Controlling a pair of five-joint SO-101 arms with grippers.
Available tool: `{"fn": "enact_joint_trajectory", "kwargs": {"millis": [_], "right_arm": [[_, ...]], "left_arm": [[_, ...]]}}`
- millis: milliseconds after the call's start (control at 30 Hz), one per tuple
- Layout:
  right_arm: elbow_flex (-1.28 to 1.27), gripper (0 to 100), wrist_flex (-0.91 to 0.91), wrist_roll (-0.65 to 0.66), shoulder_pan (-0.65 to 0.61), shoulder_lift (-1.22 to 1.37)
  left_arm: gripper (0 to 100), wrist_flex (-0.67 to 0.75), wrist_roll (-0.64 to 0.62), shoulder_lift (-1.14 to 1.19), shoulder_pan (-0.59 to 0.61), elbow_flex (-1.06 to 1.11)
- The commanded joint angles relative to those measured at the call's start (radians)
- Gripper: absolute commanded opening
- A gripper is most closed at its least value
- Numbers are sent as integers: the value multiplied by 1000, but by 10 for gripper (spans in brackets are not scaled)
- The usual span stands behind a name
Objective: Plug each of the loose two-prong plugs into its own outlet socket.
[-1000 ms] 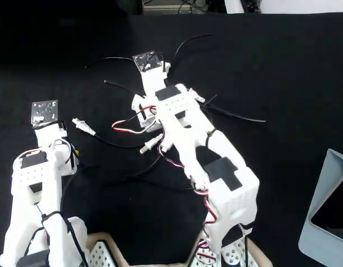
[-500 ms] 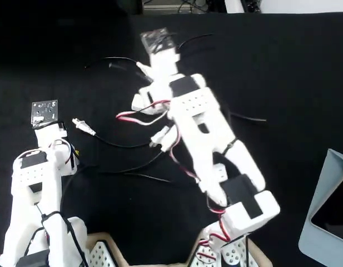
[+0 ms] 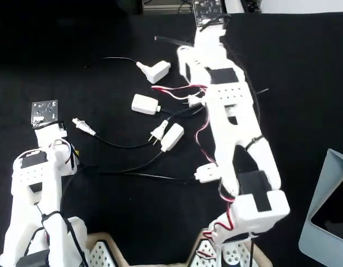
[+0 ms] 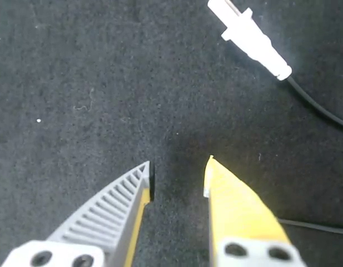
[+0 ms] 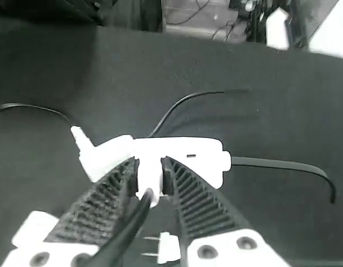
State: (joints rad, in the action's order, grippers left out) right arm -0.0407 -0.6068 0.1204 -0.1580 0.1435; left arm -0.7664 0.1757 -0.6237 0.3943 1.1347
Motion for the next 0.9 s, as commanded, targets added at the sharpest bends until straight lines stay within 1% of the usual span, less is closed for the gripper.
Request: {"fn": "enact_joint_trajectory", "kwargs": {"millis": [0,100,200,233,333,400,433,533,700,767,867], "right_arm": [[61,11,57,160,12,36],[61,11,98,265,12,101],[70,15,143,292,12,170],[76,30,150,293,12,193],[96,145,143,292,12,243],[102,210,106,292,11,249],[102,222,80,292,8,240],[101,213,-34,292,-12,171],[93,188,-305,285,-52,15],[93,170,-413,219,-80,-35],[93,143,-540,69,-129,-64]], "left_arm": [[165,17,-5,-21,7,-4],[165,17,-5,-21,7,-4],[165,17,-5,-21,7,-4],[165,17,-5,-21,7,-4],[165,17,-5,-21,7,-2],[165,17,-5,-21,7,-2],[165,17,-5,-21,7,-2],[165,17,-5,-21,7,-2],[166,17,-5,-21,7,-2],[166,17,-5,-21,7,-2],[166,17,-5,-21,7,-2]]}}
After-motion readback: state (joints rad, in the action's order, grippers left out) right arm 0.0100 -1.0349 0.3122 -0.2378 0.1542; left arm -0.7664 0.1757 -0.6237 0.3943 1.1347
